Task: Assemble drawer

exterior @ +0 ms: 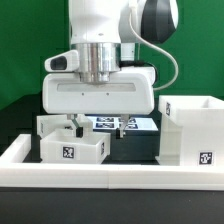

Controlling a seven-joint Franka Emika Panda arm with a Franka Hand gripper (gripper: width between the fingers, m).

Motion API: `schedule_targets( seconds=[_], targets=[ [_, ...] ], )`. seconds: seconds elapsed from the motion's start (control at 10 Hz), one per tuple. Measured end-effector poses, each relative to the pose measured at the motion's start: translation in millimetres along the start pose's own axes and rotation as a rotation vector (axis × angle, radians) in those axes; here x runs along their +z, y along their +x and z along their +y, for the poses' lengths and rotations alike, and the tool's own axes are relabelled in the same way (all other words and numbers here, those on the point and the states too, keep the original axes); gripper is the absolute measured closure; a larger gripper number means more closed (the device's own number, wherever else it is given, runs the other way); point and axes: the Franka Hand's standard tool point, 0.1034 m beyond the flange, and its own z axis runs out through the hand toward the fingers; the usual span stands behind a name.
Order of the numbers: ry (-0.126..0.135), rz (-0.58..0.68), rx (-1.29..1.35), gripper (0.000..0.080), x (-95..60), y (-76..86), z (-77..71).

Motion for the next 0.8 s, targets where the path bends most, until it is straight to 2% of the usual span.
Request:
schedule_targets(
  seconds=[0.5,0.8],
  targets=[
    [-0.011,-0.015,-0.011,0.0150,20.6,-8.3,-2.3],
    [-0.016,-0.003,-0.017,0.0150,25.8,-7.2,-4.8]
  ],
)
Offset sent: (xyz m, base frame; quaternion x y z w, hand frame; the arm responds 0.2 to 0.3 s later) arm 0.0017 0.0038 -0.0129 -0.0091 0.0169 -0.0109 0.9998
